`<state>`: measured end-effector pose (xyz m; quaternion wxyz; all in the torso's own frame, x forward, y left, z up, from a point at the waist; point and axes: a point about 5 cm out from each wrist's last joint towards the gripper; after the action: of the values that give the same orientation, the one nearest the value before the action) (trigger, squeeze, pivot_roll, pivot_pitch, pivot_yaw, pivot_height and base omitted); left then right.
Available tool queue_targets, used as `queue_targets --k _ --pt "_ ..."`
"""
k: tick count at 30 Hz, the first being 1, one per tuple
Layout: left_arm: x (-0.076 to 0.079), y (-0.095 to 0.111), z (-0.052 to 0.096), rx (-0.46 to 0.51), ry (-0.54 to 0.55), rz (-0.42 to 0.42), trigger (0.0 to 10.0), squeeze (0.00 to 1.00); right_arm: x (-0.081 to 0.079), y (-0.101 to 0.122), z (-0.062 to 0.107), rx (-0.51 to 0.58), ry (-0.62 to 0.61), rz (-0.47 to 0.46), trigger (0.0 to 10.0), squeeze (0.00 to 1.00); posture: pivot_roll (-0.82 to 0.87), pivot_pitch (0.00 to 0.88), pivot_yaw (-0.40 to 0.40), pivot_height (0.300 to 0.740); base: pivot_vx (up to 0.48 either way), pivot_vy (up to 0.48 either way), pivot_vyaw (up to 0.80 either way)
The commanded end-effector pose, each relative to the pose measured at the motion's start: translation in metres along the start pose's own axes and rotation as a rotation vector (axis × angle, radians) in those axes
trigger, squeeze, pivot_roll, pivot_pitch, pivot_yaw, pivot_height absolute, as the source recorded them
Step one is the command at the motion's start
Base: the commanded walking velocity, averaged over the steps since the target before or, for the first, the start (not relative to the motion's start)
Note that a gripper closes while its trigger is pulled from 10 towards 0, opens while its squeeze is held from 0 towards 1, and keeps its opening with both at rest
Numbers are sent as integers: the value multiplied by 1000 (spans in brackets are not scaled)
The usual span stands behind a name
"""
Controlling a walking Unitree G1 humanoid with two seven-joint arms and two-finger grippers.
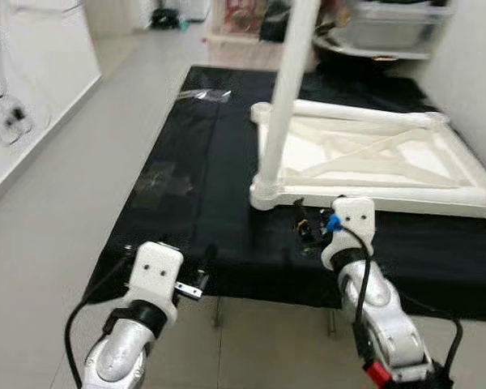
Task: Building children table
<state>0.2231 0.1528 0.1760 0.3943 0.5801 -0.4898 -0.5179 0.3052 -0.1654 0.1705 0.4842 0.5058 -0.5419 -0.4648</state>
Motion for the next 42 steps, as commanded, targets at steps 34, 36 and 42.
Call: queue_targets --k 34,36,42 --pt "-63 17 -4 42 306 -115 10000 0 12 4 -27 24 -90 -45 10000 0 123 35 -66 740 87 0 0" --pt "-62 17 -5 43 301 -118 10000 0 12 4 -27 26 -89 -46 10000 0 123 35 -66 740 291 0 0" --pt "-61 17 -6 46 293 -120 10000 0 11 4 -29 29 -85 -49 10000 0 123 30 -67 740 299 0 0"
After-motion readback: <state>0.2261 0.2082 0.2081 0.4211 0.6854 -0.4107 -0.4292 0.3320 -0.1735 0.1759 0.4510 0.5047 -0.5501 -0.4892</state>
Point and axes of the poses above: a point about 5 cm out from each wrist's last joint towards the gripper, its own z axis pointing back from the gripper into the wrist, its own y axis along the axis of the wrist's last joint, x = y × z, and after that the axes turned 3 degrees about -z, right-handed
